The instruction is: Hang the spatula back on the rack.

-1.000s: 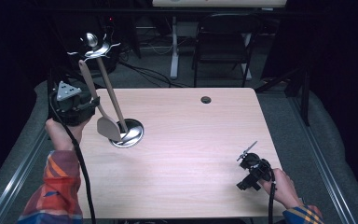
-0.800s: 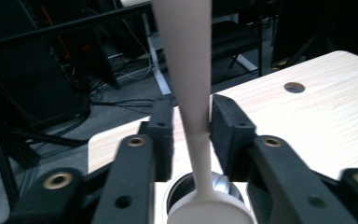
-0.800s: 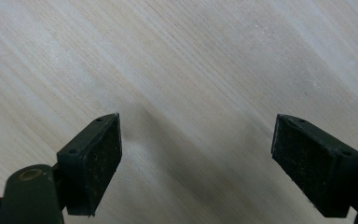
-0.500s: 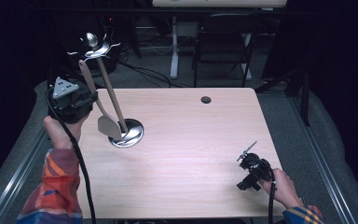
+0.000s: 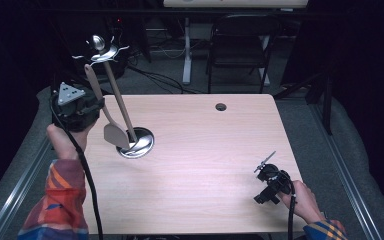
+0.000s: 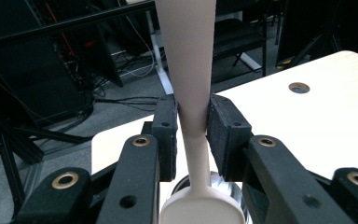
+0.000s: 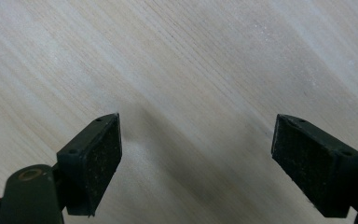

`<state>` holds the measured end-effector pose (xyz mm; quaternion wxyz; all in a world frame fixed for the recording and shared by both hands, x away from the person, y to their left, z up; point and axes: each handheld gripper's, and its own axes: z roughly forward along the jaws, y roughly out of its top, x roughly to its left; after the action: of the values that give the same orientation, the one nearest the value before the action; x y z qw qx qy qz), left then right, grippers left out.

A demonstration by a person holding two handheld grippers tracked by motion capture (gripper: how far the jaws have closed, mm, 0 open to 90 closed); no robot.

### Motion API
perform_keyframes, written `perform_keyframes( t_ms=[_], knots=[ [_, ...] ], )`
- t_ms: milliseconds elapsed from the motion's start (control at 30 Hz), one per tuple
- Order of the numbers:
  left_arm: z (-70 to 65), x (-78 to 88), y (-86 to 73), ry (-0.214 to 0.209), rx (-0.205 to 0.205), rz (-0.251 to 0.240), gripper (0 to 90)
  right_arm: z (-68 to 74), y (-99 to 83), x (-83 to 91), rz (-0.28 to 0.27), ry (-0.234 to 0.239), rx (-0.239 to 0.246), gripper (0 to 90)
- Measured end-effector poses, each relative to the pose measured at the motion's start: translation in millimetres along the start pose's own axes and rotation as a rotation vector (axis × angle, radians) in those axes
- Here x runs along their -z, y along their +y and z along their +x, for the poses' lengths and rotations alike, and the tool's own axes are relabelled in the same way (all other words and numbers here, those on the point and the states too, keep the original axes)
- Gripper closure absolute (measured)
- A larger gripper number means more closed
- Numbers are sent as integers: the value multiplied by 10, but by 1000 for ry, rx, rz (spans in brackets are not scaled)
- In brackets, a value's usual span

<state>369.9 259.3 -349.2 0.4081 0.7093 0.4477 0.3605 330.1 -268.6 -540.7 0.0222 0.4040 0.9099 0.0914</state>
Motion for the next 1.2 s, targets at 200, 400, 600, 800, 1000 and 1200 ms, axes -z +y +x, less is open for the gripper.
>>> perform_keyframes(
  t_ms=[200, 400, 600, 800, 1000, 1200],
  knots=[
    [20, 39, -16, -6, -5, 1, 728, 3, 7, 5, 7, -2, 4, 159],
    [29, 69, -29, -14, -6, 0, 727, 2, 8, 5, 10, -2, 6, 159],
    [50, 93, -32, -21, -10, 6, 717, 4, 8, 1, 10, -3, 4, 159],
    [76, 114, -50, -26, 4, 11, 621, 7, 7, -7, 5, 0, -2, 159],
    [80, 123, -98, -20, 15, 65, 396, 5, 9, 2, 10, -3, 3, 159],
    [69, 116, -234, -50, 10, 143, 216, 1, 7, 7, 10, -2, 7, 158]
  ],
)
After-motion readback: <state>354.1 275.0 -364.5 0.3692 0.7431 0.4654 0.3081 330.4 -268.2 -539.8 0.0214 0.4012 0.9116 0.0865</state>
